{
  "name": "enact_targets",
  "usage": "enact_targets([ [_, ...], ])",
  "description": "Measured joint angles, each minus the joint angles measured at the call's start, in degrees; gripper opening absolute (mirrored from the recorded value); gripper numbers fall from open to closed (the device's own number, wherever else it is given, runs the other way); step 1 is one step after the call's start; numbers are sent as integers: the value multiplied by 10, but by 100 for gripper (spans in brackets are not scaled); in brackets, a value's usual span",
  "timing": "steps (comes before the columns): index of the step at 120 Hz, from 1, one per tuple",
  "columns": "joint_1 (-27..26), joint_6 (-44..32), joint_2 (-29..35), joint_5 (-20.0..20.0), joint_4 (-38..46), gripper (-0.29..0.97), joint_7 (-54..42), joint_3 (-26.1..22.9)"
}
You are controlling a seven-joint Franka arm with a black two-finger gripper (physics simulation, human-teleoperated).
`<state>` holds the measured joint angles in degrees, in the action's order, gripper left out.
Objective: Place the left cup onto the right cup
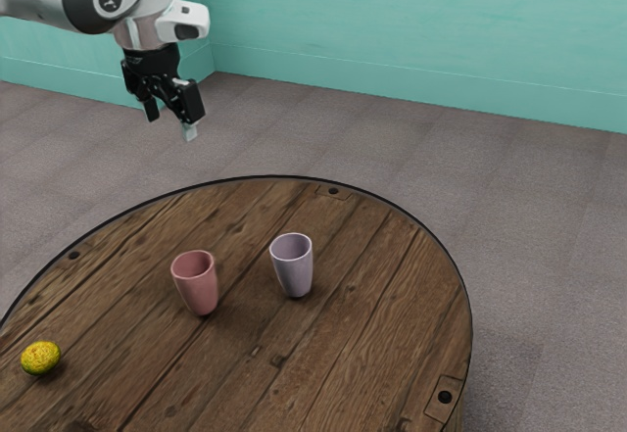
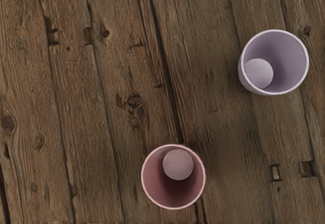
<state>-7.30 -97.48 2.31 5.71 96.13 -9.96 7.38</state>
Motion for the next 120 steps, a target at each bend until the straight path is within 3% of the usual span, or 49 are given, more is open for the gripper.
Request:
enact_targets([
  [31, -3, -16, 18, -3, 89, 68, -14, 0],
  [55, -1, -85, 19, -11, 195, 68, -1, -1],
  [79, 1, -169, 1, -54, 281, 68, 37, 0],
  [103, 20, -230, -34, -114, 312, 68, 66, 0],
  [120, 22, -265, -55, -133, 304, 68, 82, 0],
])
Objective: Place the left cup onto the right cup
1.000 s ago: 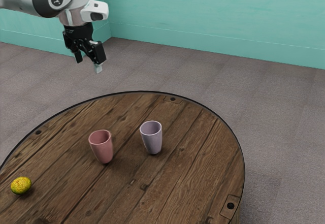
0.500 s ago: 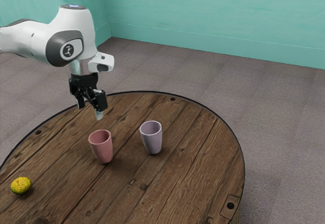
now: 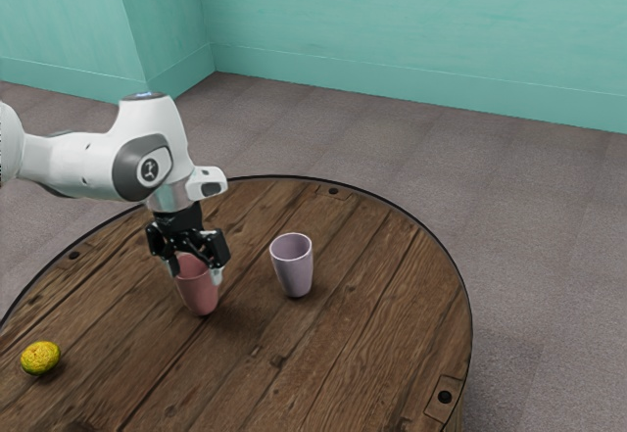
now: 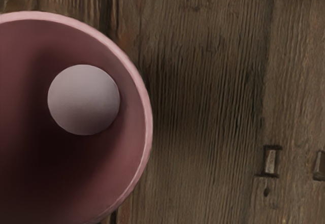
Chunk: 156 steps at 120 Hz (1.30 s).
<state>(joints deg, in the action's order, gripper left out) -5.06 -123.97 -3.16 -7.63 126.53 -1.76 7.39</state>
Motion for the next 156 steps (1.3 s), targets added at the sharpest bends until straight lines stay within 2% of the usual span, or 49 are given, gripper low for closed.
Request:
enact_targets([
  [22, -27, -29, -35, -6, -31, 68, 15, 0],
  [47, -12, -59, -74, -8, -32, 68, 27, 1],
  [51, -9, -63, -77, -8, -33, 63, 28, 2],
  [70, -5, -71, -72, -1, -33, 22, 39, 13],
  [86, -6, -73, -68, 11, -32, 4, 48, 15],
  [109, -5, -74, -65, 19, -32, -6, 57, 15],
  [143, -8, -63, -43, 22, -33, -8, 69, 15],
  [156, -18, -23, -29, 23, -87, -9, 77, 12],
])
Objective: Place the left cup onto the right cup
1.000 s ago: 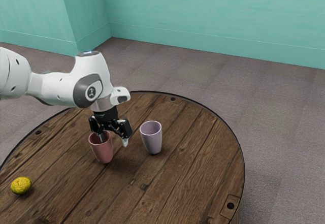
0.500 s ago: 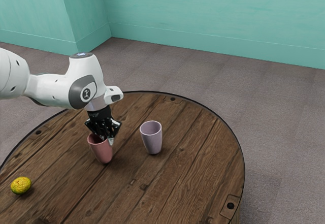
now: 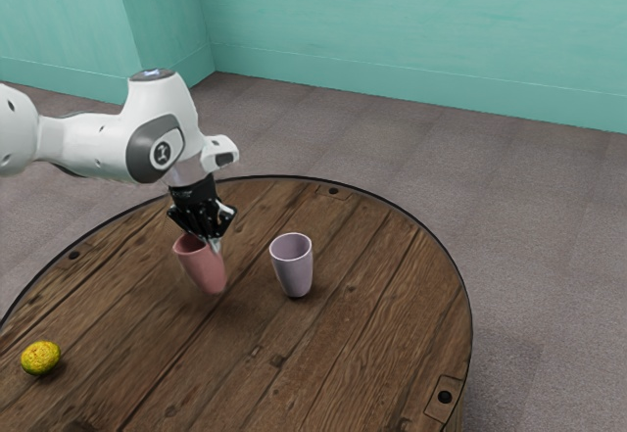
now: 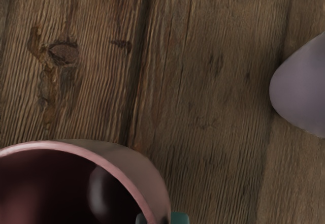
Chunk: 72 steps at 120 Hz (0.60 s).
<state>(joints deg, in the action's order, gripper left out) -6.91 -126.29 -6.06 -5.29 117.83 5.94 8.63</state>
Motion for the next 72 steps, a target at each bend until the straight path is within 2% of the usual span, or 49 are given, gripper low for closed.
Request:
enact_targets([
  [7, -10, 35, 4, 3, -36, -9, 7, -1],
  [37, -57, 174, -4, 67, -180, -9, 55, -35],
  [47, -77, 206, -34, 81, -221, -9, 74, -44],
  [72, -87, 252, -107, 90, -298, -10, 113, -56],
])
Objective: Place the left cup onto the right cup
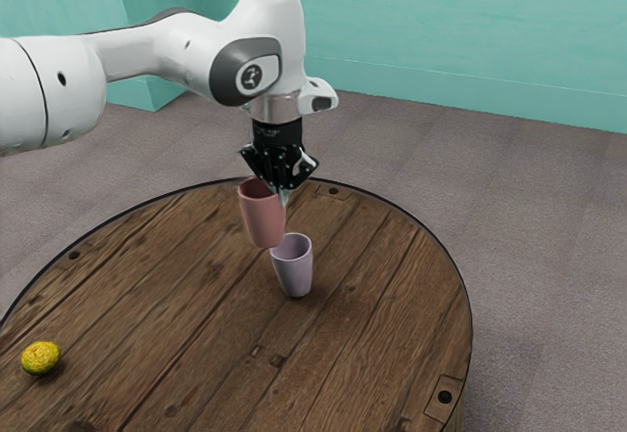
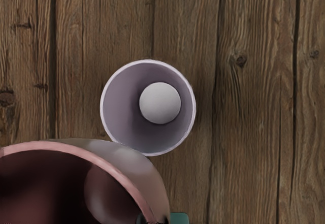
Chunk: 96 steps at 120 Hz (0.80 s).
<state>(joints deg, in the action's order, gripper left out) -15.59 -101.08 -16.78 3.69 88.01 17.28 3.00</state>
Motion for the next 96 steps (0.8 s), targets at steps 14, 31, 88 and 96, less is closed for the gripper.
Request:
enact_targets([
  [14, 5, 17, -41, 0, -48, -9, 17, 0],
  [31, 12, 28, -82, -4, -97, -9, 31, 0],
  [88, 11, 20, -145, -17, -137, -9, 55, 1],
  [96, 11, 15, -147, -20, -133, -9, 56, 1],
])
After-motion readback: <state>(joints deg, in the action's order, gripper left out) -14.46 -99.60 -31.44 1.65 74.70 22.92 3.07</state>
